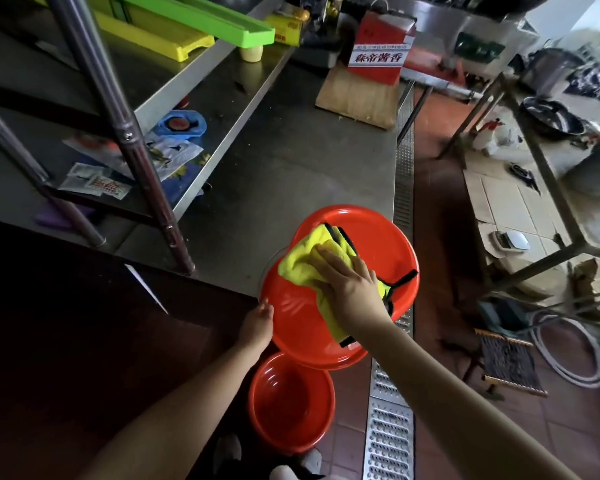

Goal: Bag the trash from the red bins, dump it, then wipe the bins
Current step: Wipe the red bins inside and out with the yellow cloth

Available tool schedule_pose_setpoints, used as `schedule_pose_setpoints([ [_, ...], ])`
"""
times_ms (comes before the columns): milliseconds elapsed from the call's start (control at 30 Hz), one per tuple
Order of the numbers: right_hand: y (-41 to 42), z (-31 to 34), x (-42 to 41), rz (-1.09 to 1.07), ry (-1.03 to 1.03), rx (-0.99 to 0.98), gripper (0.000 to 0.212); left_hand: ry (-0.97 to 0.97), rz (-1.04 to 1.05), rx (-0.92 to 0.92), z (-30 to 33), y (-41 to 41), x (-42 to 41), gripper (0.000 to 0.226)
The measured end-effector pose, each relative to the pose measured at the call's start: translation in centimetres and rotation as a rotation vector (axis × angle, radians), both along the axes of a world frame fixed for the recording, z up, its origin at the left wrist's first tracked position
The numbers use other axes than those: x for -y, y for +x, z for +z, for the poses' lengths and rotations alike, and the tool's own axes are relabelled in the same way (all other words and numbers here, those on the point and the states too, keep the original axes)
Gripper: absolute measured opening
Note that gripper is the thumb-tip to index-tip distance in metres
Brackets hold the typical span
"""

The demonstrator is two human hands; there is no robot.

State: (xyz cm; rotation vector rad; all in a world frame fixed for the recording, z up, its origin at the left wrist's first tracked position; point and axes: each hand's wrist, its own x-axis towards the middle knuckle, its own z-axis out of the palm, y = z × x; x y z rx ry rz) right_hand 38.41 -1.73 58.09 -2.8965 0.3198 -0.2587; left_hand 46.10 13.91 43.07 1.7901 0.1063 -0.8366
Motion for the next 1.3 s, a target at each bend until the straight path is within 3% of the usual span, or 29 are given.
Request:
schedule_pose_setpoints([
  [100,0.5,0.3,0.3,0.003,0.004,-0.011,0.042,0.138,-0.196,0.390,1.8,-0.9,0.0,0.048],
  [200,0.4,0.7,1.4,-0.032,-0.012,-0.029,0.043,0.061,-0.277,0.754,4.2,-1.2,0.2,0.052],
  [333,-0.7,1.1,4.3,-0.161,-0.019,-0.112,0.046,0.022,-0.386,1.042,7.2,-0.8,0.4,0.057],
  [467,-1.0,1.3,5.7,-0.234,-0.010,-0.176,0.048,0.151,-0.594,1.346,8.3,-0.6,0.8,0.054],
  [800,7.1,0.8,3.0,-0.155,0.050,-0.207,0.054,0.348,-0.661,1.409,8.0,-0.1,1.0,0.083],
  [933,6.3,-0.2,5.3,-0.158,0.008,-0.183,0.051,0.313,-0.641,1.489,7.5,0.3,1.2,0.075],
  [1133,5.0,-0.2,11.2,-0.452,-0.001,-0.208,0.046,0.237,-0.604,1.543,7.0,0.5,1.4,0.070],
  [1300,7.5,-0.6,5.9,-0.317,0.113,-0.131,0.054,0.137,-0.573,1.544,6.3,0.3,2.1,0.069],
])
